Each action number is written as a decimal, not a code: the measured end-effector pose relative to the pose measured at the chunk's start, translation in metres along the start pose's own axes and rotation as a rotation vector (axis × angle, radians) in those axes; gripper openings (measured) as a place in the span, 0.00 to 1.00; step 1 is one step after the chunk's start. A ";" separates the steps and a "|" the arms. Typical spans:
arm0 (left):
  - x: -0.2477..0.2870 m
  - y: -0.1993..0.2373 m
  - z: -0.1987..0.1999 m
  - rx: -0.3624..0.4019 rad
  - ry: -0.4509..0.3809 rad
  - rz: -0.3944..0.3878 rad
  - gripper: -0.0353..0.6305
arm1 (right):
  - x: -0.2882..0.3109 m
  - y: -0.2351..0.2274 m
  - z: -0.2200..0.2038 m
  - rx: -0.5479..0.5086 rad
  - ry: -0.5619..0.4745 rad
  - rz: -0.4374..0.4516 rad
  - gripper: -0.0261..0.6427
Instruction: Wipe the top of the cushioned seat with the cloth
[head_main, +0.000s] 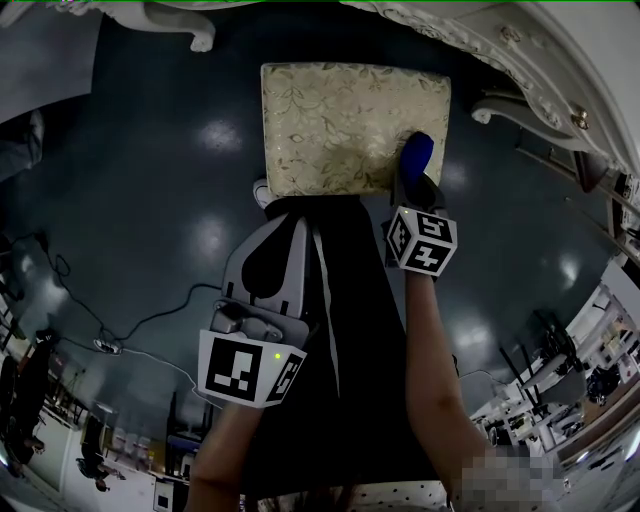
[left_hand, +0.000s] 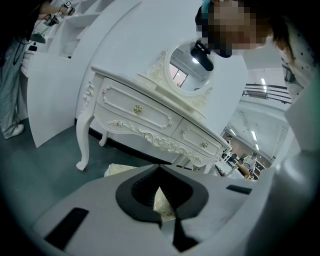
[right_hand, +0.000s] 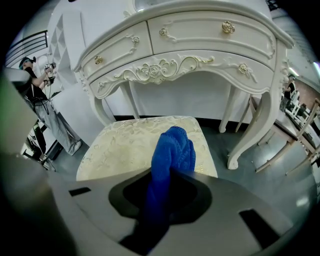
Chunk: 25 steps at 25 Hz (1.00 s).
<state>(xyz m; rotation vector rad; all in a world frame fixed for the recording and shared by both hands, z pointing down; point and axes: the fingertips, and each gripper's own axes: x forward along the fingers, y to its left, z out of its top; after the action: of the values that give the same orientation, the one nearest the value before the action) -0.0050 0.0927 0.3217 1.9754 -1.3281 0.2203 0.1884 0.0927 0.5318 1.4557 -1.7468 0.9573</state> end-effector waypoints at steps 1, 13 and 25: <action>-0.001 0.001 0.000 -0.001 0.000 0.002 0.05 | 0.000 0.002 0.000 0.000 0.000 0.001 0.17; -0.009 0.016 -0.001 -0.016 -0.007 0.024 0.05 | 0.004 0.022 -0.002 -0.018 0.005 0.016 0.17; -0.022 0.028 -0.001 -0.029 -0.021 0.037 0.05 | 0.005 0.039 -0.003 -0.023 0.005 0.013 0.17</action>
<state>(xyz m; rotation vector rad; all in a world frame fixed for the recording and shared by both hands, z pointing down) -0.0381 0.1037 0.3244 1.9353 -1.3751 0.1969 0.1493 0.0976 0.5326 1.4283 -1.7598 0.9437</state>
